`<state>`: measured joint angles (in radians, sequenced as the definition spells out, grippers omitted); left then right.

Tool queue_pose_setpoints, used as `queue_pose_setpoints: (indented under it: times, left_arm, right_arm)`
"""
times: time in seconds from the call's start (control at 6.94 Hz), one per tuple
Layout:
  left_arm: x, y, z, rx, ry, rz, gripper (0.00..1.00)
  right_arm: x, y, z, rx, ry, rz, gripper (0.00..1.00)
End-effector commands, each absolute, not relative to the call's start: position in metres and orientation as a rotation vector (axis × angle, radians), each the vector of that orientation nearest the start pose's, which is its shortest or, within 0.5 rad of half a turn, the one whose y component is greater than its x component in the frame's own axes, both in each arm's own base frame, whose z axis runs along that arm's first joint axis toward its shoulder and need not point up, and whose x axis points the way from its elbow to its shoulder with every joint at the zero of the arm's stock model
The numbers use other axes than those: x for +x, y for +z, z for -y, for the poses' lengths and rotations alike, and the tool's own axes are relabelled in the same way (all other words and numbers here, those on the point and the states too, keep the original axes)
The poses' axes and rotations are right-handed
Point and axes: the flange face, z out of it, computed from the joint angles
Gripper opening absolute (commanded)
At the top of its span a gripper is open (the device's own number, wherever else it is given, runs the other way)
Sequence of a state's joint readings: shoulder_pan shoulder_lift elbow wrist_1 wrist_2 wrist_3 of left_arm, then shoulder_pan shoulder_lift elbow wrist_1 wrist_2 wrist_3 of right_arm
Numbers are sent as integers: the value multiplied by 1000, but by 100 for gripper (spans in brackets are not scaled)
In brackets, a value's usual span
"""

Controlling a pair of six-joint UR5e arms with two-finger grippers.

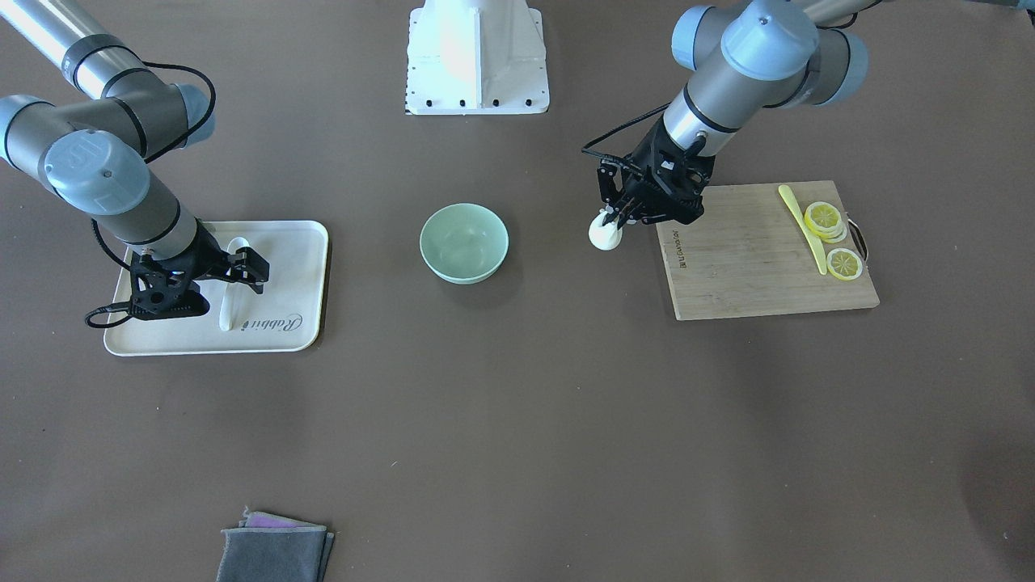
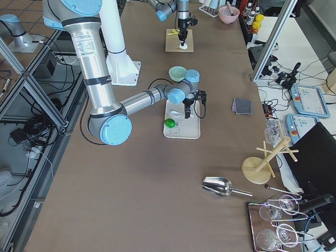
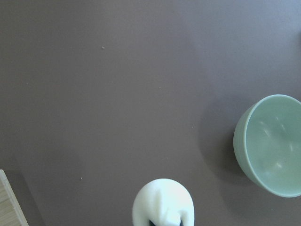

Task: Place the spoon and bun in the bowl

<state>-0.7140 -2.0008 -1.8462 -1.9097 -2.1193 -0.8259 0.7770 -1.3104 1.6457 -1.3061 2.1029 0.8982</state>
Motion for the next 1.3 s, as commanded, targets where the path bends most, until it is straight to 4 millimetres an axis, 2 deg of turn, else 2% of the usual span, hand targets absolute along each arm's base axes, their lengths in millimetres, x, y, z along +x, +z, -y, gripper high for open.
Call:
queue_pose_setpoints:
  times: [0.0,0.14,0.29,0.58,1.01,1.15]
  left_arm:
    - [402,222,463,299,291,-1089,0]
    - [404,217,463,293,276,-1093,0]
    - [409,208,467,291,267,-1102,0]
    - [431,200,480,269,246,-1101,0]
    - [444,188,483,263,245,-1109,0]
    - [465,188,472,255,256,-1102,0]
  right_arm:
    - [-382,468,482,-9,-65,761,78]
    - [-382,470,482,-12,-63,758,64]
    - [-382,472,481,-18,-62,755,38]
    - [-380,468,483,-10,-60,761,0]
    - [-360,454,495,11,-33,785,0]
    - [-346,441,501,19,-24,817,0]
